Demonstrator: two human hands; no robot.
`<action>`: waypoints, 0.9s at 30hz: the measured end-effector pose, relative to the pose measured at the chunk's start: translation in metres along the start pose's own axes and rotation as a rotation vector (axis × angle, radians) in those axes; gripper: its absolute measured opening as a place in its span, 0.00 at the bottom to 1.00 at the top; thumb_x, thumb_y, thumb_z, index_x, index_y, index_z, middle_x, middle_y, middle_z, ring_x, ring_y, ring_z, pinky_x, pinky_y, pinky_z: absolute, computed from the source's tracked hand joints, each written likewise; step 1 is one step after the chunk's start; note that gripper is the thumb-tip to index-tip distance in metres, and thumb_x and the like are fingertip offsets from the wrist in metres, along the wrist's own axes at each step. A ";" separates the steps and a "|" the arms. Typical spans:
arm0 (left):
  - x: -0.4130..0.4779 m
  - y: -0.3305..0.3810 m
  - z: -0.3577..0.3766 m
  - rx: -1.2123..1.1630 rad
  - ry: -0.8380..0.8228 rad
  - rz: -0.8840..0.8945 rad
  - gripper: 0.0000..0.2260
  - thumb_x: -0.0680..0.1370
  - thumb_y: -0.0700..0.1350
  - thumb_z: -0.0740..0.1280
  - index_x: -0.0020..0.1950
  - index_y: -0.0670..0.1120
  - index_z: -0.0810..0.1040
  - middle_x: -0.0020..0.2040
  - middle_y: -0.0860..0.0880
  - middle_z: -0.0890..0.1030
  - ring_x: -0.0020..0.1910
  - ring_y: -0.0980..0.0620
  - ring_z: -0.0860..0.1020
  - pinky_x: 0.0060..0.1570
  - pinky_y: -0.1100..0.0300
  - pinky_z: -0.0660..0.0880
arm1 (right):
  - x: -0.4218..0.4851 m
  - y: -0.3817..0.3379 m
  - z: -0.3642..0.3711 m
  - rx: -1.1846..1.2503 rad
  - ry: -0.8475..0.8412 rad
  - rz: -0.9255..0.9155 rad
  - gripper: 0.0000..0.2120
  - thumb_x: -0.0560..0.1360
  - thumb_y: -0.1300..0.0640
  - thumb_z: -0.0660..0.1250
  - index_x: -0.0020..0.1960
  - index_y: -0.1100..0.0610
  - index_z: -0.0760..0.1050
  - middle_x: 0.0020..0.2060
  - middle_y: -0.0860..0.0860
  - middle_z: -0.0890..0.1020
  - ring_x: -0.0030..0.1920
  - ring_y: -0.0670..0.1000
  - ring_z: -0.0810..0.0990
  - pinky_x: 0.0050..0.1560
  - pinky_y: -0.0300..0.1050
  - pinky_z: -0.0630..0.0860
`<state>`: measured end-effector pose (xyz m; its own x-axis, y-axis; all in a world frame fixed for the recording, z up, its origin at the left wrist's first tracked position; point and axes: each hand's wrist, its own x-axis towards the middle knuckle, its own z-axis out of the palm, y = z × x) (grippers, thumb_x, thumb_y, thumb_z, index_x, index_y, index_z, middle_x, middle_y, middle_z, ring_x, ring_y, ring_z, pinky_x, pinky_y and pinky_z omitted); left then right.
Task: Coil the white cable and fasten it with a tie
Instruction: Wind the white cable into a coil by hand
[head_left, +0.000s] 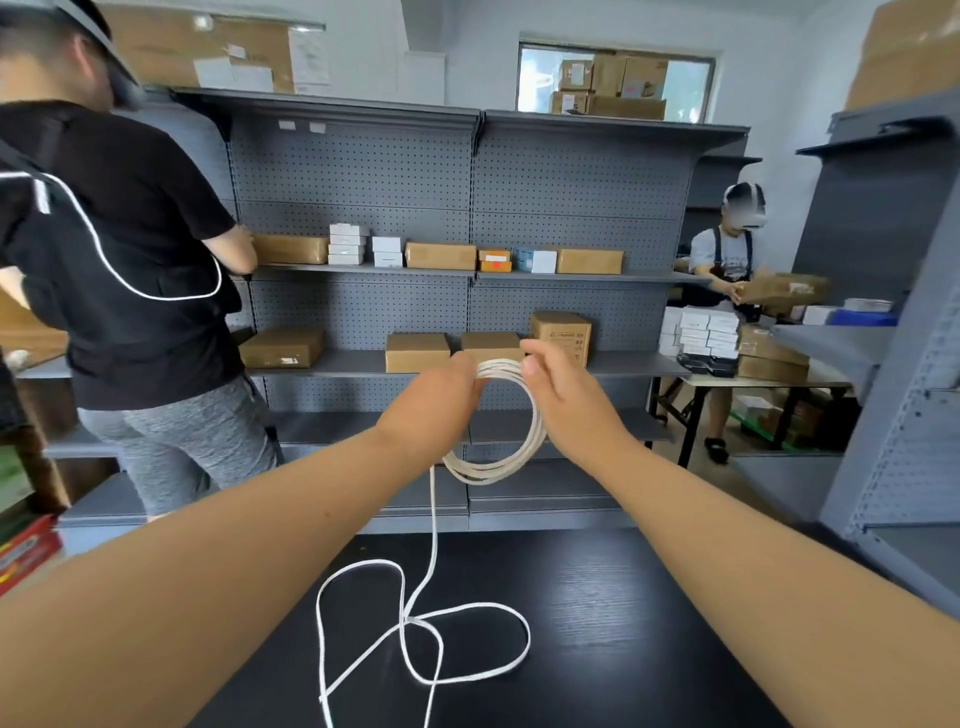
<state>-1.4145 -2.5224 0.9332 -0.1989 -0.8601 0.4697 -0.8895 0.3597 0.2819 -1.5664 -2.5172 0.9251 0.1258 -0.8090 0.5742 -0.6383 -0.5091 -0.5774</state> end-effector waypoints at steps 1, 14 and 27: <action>0.000 0.003 0.001 0.014 -0.009 0.002 0.09 0.82 0.46 0.54 0.46 0.43 0.63 0.31 0.47 0.70 0.34 0.44 0.70 0.34 0.56 0.64 | -0.001 0.000 -0.001 -0.016 -0.052 -0.008 0.18 0.81 0.52 0.51 0.69 0.56 0.65 0.65 0.52 0.72 0.65 0.50 0.69 0.58 0.39 0.63; -0.025 0.001 0.004 -0.785 -0.492 -0.196 0.05 0.77 0.45 0.66 0.50 0.45 0.76 0.47 0.47 0.77 0.49 0.52 0.75 0.57 0.59 0.72 | -0.018 0.019 -0.019 -0.269 -0.161 -0.103 0.14 0.81 0.55 0.50 0.50 0.61 0.71 0.44 0.54 0.73 0.46 0.55 0.73 0.46 0.48 0.67; -0.042 0.002 0.028 -0.852 0.007 -0.238 0.09 0.79 0.52 0.61 0.43 0.49 0.75 0.40 0.55 0.81 0.37 0.58 0.74 0.44 0.60 0.69 | -0.024 0.005 0.001 -0.106 0.169 -0.091 0.12 0.81 0.58 0.53 0.52 0.63 0.73 0.45 0.52 0.71 0.44 0.50 0.68 0.41 0.40 0.59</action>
<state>-1.4197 -2.4954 0.8907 -0.0427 -0.9452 0.3238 -0.2972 0.3214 0.8991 -1.5718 -2.5005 0.9079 0.0629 -0.6960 0.7153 -0.7075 -0.5366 -0.4600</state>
